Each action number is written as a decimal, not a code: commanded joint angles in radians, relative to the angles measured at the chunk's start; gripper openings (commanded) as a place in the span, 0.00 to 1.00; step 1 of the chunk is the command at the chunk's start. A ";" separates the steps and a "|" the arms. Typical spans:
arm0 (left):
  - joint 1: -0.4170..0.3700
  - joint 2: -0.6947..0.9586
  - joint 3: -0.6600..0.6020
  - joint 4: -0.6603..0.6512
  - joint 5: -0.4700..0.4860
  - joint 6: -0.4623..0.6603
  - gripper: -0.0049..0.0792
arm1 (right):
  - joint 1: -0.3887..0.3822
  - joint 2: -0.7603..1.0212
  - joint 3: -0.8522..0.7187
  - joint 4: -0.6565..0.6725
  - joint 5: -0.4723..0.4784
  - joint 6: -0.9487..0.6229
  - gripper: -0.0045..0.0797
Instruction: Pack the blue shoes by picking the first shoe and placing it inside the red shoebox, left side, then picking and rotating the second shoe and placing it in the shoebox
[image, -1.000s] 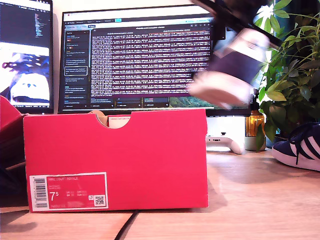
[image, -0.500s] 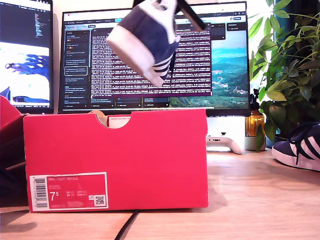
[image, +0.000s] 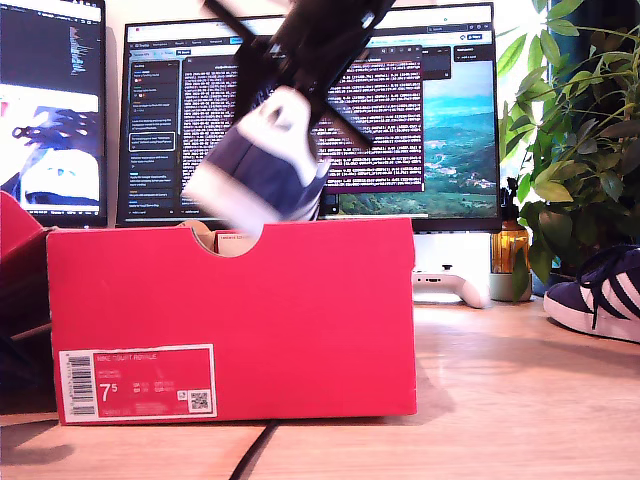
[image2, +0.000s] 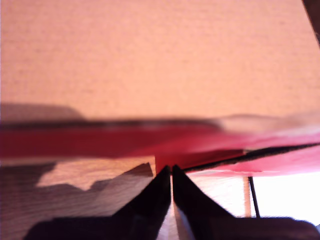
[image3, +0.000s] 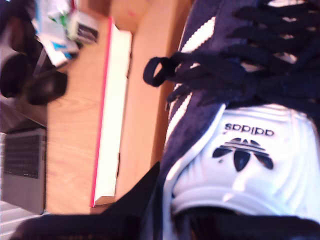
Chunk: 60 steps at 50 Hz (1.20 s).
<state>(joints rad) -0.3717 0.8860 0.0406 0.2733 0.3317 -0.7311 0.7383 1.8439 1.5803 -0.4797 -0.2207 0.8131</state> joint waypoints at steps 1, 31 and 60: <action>-0.004 0.004 -0.019 0.007 0.000 -0.002 0.04 | 0.011 -0.005 0.029 0.045 0.016 0.002 0.04; -0.004 0.004 -0.019 0.006 0.000 -0.002 0.04 | 0.029 0.132 0.029 0.078 0.129 0.039 0.04; -0.004 0.004 -0.019 0.003 0.000 -0.002 0.04 | 0.073 0.205 0.029 0.116 0.134 0.104 0.04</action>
<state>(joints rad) -0.3717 0.8860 0.0406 0.2691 0.3317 -0.7311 0.7937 2.0407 1.5822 -0.3885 -0.0856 0.9161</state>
